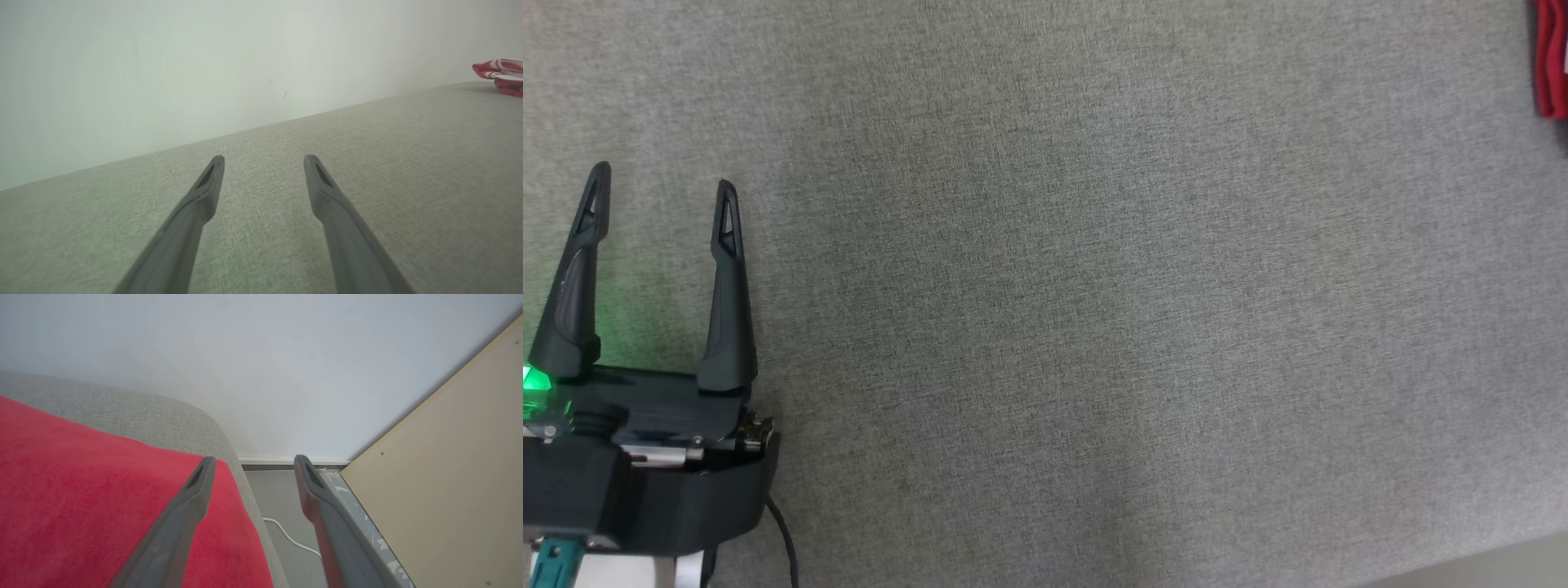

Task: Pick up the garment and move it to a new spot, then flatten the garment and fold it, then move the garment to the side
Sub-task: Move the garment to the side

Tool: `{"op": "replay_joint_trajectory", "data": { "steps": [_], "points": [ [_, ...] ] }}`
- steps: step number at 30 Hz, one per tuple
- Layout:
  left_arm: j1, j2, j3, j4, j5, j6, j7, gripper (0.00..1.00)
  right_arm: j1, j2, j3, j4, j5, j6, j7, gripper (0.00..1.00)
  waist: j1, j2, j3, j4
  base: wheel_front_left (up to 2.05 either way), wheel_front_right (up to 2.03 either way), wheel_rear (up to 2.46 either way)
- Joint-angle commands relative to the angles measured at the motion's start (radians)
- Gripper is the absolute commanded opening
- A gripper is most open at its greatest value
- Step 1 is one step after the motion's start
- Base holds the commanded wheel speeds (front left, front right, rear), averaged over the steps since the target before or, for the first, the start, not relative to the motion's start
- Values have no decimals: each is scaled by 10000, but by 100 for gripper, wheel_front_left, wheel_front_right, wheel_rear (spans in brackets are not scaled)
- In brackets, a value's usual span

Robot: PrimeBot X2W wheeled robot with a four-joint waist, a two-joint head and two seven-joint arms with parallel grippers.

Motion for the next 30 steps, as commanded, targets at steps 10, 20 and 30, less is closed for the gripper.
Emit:
{"op": "replay_joint_trajectory", "data": {
  "steps": [10, 20, 30],
  "points": [
    [597, -355, 38, 963, -363, 307, -468, 100, 1096, 622, -406, -2356, -607, -29, 2, 100, 0, 0, -1576, 151, 0, 0, 0],
    [2484, -833, 722, 2084, -1157, 760, -894, 100, 4266, 1576, 704, -5616, 489, -29, 0, 100, 0, 0, -4535, 383, 0, 0, 0],
    [3744, -1211, 1061, 2614, -1471, 772, -920, 100, 7493, 2868, 610, -6820, 1360, -29, 14, 100, 0, 0, -6234, 793, 0, 0, 0]
  ]
}}
